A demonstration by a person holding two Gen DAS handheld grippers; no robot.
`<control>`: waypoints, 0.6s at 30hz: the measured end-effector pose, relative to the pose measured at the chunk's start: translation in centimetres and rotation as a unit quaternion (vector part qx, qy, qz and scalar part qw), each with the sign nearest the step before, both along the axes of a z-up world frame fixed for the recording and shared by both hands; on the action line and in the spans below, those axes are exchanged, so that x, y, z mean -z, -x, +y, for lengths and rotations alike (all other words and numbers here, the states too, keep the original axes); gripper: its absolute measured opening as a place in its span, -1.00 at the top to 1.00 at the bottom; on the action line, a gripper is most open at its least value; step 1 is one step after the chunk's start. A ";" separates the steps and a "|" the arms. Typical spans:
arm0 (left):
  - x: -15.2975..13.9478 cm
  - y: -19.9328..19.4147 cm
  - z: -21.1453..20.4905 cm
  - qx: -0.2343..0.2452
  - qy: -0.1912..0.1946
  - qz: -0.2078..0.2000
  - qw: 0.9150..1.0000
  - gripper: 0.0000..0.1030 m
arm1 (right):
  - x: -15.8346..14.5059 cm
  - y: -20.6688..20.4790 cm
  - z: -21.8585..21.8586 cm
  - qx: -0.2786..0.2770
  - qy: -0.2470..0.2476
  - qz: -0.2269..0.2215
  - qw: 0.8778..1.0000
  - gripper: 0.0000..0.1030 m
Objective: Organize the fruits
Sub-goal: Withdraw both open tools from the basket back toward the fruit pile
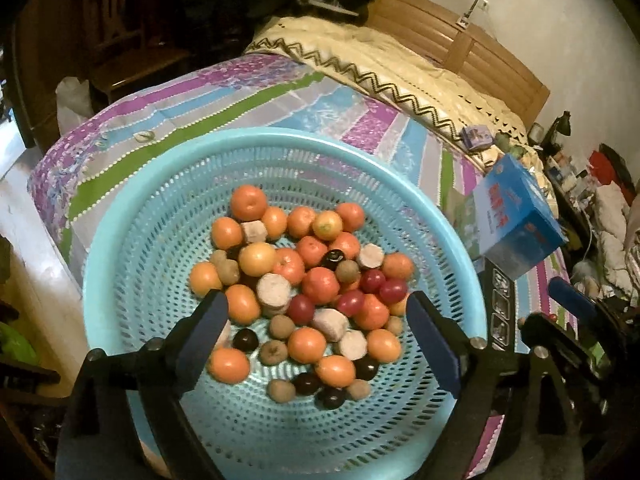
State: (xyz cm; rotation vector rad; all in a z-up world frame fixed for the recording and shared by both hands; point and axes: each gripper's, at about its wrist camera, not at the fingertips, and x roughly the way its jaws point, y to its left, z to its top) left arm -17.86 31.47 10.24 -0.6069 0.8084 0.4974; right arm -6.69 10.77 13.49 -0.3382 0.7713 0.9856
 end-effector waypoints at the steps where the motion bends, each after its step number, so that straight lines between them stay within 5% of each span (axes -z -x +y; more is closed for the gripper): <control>1: 0.1 -0.1 -0.3 0.002 0.000 0.000 1.000 -0.78 | 0.0 0.3 -0.8 0.003 -0.004 -0.017 1.000 -0.81; 7: -0.5 -0.6 -2.8 0.016 0.001 -0.024 1.000 -0.78 | 0.8 1.0 -6.6 0.046 -0.023 -0.058 0.997 -0.81; 11: -3.0 -1.8 -6.9 0.065 -0.026 -0.076 0.995 -0.78 | 2.6 0.1 -12.1 0.106 -0.015 -0.055 0.993 -0.82; 18: -5.3 -5.5 -18.8 0.240 -0.030 -0.151 0.959 -0.81 | 6.1 -1.9 -22.1 0.228 0.001 -0.006 0.974 -0.82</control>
